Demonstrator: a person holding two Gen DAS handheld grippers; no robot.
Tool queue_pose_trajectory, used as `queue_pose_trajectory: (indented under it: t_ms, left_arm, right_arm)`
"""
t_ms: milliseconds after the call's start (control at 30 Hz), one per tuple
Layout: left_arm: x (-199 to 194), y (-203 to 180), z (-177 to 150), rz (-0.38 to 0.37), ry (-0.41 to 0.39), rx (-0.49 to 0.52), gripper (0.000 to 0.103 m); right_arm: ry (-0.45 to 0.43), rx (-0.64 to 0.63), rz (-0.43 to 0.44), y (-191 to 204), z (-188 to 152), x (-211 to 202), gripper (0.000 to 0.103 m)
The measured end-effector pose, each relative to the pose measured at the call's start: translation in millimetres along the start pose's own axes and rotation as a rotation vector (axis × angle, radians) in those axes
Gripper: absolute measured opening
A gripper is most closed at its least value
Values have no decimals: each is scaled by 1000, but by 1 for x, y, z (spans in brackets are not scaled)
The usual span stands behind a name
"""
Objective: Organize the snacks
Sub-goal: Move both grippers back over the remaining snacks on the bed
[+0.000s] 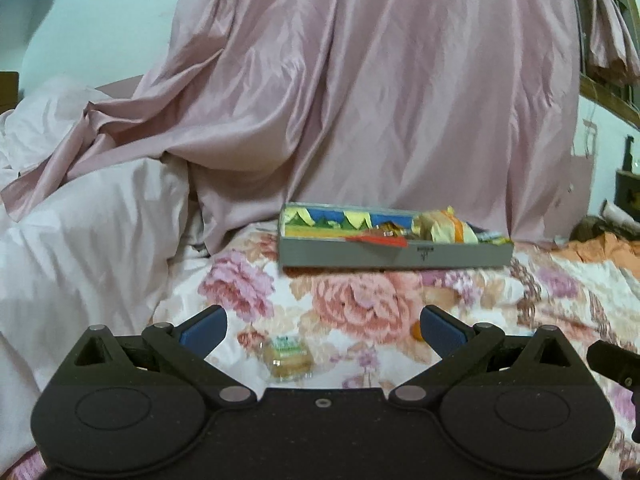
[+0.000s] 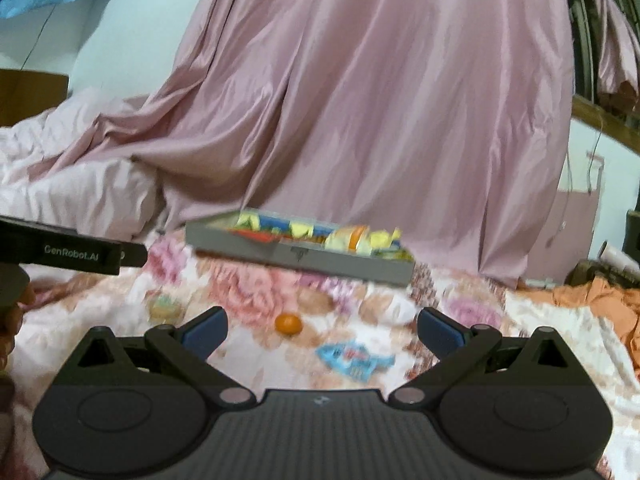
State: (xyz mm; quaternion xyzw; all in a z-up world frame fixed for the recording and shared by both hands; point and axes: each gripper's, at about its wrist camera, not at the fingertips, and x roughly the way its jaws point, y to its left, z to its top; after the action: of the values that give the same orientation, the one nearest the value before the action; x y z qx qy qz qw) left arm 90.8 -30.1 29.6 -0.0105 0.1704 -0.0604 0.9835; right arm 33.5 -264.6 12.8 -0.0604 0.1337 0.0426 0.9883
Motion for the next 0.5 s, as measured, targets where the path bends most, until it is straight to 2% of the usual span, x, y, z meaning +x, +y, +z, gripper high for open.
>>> queue_pose_trajectory:
  t_ms: [200, 500]
  left_arm:
    - [-1, 6, -22, -19, 49, 40, 102]
    - [24, 13, -45, -29, 169, 103, 102]
  right_arm:
    - [108, 26, 22, 6, -9, 11, 103]
    - [272, 16, 15, 13, -24, 42, 103]
